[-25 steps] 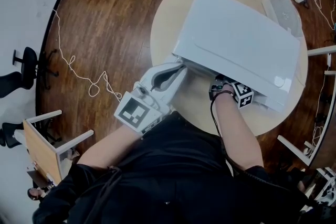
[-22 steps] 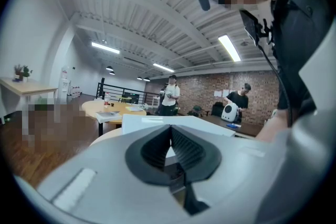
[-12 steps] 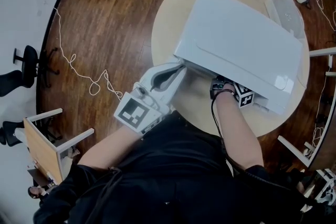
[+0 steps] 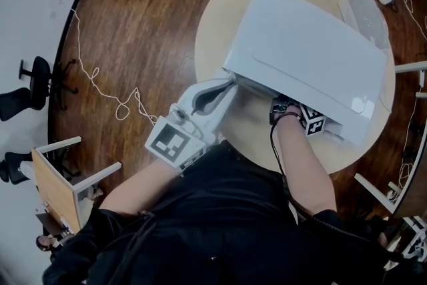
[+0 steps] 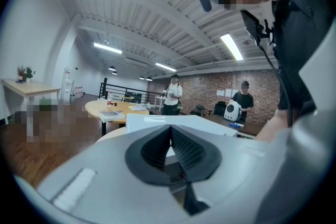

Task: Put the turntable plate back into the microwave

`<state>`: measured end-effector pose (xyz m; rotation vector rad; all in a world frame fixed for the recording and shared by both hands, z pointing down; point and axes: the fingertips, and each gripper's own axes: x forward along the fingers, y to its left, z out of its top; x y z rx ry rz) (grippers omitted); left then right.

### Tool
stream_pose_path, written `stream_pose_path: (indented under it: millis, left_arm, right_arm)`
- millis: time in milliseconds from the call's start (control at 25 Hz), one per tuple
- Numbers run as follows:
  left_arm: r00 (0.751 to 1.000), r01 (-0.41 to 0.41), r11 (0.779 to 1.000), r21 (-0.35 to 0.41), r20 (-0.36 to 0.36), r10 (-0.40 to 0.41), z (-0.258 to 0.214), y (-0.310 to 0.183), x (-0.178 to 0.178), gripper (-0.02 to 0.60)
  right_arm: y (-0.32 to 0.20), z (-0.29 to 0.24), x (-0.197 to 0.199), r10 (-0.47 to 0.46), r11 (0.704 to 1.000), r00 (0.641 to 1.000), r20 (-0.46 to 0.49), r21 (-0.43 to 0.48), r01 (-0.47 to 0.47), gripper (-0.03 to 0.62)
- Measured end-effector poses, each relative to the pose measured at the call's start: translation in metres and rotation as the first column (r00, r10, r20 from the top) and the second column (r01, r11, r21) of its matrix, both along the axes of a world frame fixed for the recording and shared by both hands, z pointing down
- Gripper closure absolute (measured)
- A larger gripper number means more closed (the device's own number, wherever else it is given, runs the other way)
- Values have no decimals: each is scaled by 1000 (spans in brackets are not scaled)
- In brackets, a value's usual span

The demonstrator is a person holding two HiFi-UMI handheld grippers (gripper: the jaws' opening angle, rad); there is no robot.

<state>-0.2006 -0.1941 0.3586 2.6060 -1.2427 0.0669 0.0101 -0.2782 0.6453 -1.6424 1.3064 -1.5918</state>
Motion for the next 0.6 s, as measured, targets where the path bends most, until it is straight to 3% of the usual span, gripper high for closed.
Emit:
stream_pose_path:
  millis: [160, 400, 600]
  left_arm:
    - [998, -7, 1000, 17, 58, 6, 6, 1, -5, 577]
    - [1000, -12, 1000, 7, 9, 12, -4, 3, 3, 577]
    - [997, -45, 997, 56, 71, 41, 4, 5, 0, 577]
  right_arm:
    - [1, 0, -1, -3, 1000, 1000, 1, 9, 2, 536]
    - [5, -5, -2, -19, 999, 1000, 1, 27, 19, 499]
    - [17, -7, -6, -47, 999, 999, -6, 26, 48, 491]
